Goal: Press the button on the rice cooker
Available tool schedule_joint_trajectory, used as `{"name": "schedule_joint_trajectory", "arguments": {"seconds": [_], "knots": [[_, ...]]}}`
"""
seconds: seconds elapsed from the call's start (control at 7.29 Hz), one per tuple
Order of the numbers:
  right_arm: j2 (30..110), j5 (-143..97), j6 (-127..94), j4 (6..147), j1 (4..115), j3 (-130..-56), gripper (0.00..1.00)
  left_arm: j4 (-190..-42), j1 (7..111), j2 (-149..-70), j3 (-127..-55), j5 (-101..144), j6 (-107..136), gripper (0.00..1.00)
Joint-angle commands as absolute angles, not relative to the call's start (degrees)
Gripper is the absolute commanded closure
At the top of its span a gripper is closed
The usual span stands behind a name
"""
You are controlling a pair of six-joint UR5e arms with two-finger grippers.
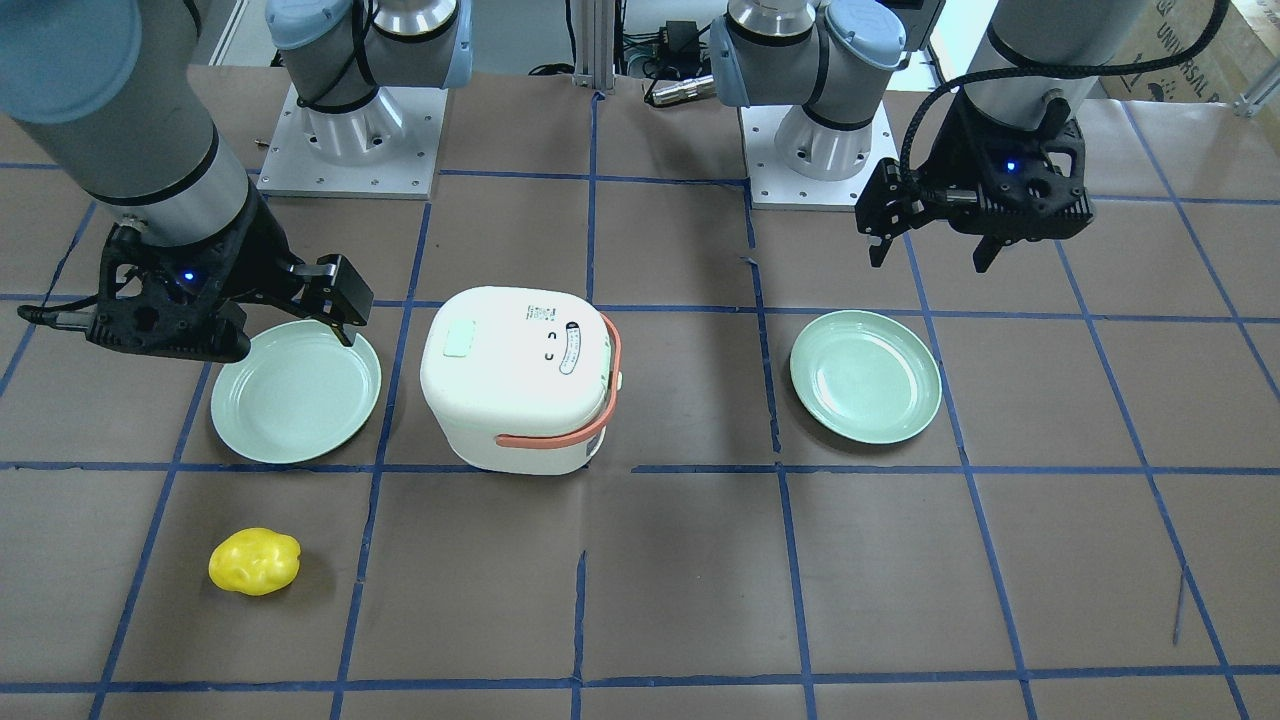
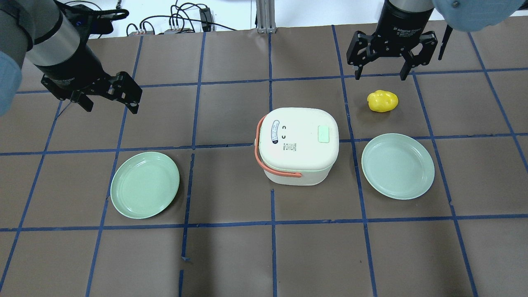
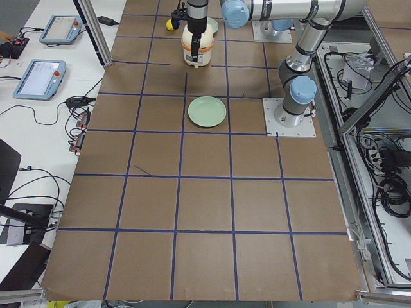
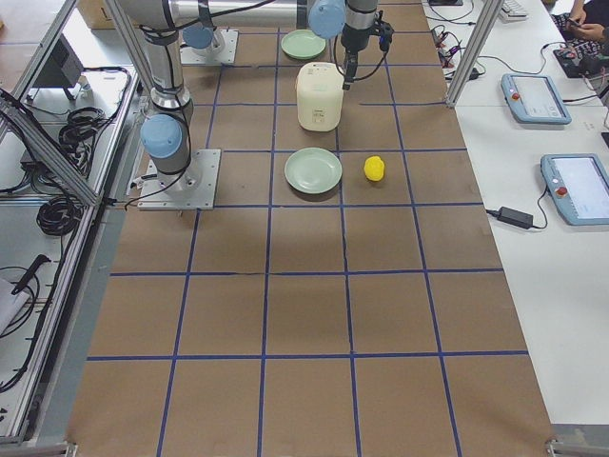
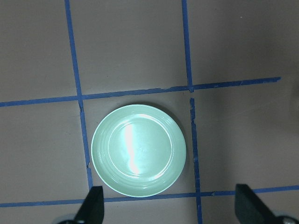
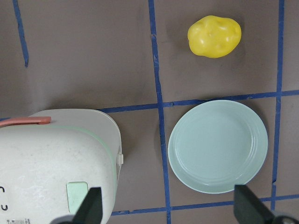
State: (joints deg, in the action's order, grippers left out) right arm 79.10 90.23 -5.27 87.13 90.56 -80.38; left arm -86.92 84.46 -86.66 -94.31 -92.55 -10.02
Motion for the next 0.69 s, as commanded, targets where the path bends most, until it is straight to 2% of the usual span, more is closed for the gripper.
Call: {"name": "schedule_joint_trajectory", "arguments": {"seconds": [0.0, 0.55], "knots": [[79.1, 90.5, -5.2, 87.3, 90.6, -80.4, 0.00, -86.9, 84.5, -86.7, -94.3, -92.5, -10.1, 0.00], [80.0, 89.1, -6.2, 87.4, 91.5, -80.2, 0.00, -86.9, 84.5, -86.7, -94.3, -92.5, -10.1, 0.00]]}}
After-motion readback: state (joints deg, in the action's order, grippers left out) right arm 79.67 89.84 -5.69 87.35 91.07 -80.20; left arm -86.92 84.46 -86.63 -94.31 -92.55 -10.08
